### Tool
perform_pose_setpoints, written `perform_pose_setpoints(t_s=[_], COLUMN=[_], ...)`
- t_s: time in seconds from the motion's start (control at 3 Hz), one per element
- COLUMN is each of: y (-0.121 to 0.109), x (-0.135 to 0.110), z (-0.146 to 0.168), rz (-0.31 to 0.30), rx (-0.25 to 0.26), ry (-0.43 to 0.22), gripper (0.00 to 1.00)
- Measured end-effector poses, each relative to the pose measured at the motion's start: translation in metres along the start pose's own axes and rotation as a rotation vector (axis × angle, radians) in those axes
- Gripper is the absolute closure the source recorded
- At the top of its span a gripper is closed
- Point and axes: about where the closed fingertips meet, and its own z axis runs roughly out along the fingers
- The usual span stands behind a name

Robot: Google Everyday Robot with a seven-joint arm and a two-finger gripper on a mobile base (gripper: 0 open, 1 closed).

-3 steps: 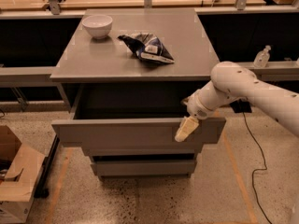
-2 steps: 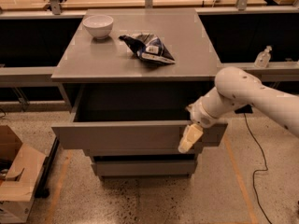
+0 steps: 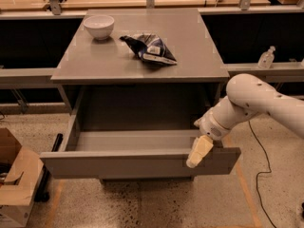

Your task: Open top drawer

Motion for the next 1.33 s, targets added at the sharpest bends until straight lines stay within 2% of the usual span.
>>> perform_pose_setpoints(t_s=[0.33, 0.67, 1.0, 1.33], y=[0.011, 0.013, 0.055, 0.055], x=[0.005, 0.006, 0.010, 0.010], z=[0.010, 0.011, -0.022, -0.022], rz=[0.001, 0.001, 0.019, 0.019], rx=[-0.074, -0.081, -0.068, -0.068], ry=[0.047, 0.052, 0.059, 0.059], gripper=[0.00, 0.00, 0.00, 0.00])
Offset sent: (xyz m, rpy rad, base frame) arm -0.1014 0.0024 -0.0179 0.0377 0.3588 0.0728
